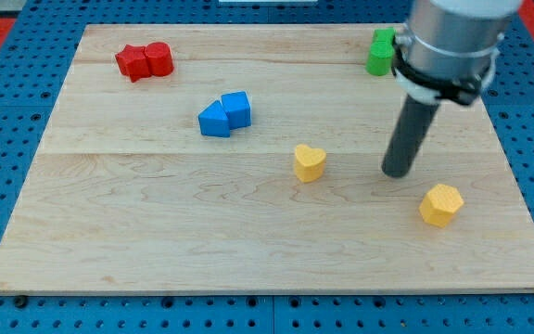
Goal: Move yellow heart towards yellow hexagon
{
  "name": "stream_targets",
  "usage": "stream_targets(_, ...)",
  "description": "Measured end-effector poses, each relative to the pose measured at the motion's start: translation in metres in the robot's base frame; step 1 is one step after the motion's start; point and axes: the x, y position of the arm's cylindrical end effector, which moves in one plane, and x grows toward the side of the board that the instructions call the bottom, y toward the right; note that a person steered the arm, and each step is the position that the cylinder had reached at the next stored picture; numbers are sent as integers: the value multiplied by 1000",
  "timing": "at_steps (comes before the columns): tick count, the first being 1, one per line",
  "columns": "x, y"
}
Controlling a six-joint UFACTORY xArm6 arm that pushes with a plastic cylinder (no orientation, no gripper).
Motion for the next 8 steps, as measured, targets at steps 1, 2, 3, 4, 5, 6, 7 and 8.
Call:
stream_targets(1, -38, -35)
stream_targets(2, -30, -102)
stream_targets(3, -3, -146)
stream_targets(4, 35, -102)
stream_targets(5, 11, -86)
stream_targets(6, -14, -128)
stream_targets(7, -44, -94)
stream_targets(8, -24, -38)
